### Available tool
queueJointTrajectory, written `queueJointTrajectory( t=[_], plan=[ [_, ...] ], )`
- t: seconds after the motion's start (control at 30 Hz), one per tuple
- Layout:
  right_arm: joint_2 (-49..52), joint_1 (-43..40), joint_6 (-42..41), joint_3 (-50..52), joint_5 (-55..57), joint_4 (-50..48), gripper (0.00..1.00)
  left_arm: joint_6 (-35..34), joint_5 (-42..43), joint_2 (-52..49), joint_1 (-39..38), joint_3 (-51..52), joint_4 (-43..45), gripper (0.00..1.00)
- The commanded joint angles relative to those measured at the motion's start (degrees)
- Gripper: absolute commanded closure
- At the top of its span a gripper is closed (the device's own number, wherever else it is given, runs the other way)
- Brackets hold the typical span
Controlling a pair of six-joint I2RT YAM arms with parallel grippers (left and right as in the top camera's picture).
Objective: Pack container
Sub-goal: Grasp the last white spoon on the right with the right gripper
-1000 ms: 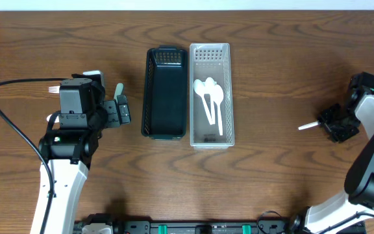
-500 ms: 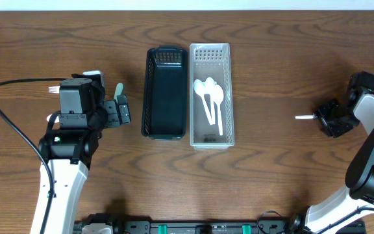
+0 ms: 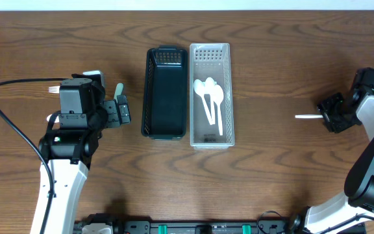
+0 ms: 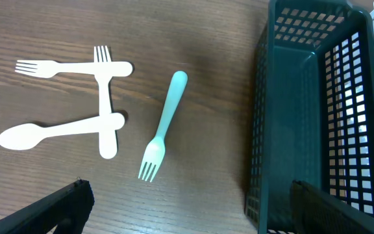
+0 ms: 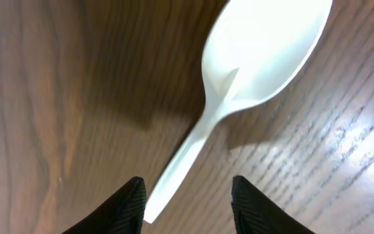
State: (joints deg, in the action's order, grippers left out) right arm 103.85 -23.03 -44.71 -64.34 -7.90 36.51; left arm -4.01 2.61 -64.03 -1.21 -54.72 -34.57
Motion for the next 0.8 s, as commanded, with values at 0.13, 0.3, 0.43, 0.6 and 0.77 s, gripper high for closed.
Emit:
queueJointTrajectory(
  t=[0.13, 0.3, 0.43, 0.6, 0.77],
  plan=[
    [1.29, -0.59, -6.08, -0.04, 3.21, -2.12, 0.58, 0.96, -0.26, -0.28, 0.28, -1.11, -0.13, 0.02],
    [1.29, -0.59, -6.69, -0.04, 4.07, -3.13, 0.60, 0.96, -0.26, -0.28, 0.28, -1.11, -0.13, 0.02],
    [1.29, -0.59, -7.13, -0.04, 4.52, -3.08, 0.58, 0.96, -0.26, -0.28, 0.28, -1.11, -0.13, 0.02],
    [1.29, -0.59, -7.13, -0.04, 4.74, -3.06, 0.57, 0.96, -0.26, -0.28, 0.28, -1.11, -0.13, 0.02],
    [1.29, -0.59, -7.13, -0.04, 5.14, -2.32, 0.56, 0.96, -0.26, -0.28, 0.28, -1.11, -0.13, 0.02]
  ],
)
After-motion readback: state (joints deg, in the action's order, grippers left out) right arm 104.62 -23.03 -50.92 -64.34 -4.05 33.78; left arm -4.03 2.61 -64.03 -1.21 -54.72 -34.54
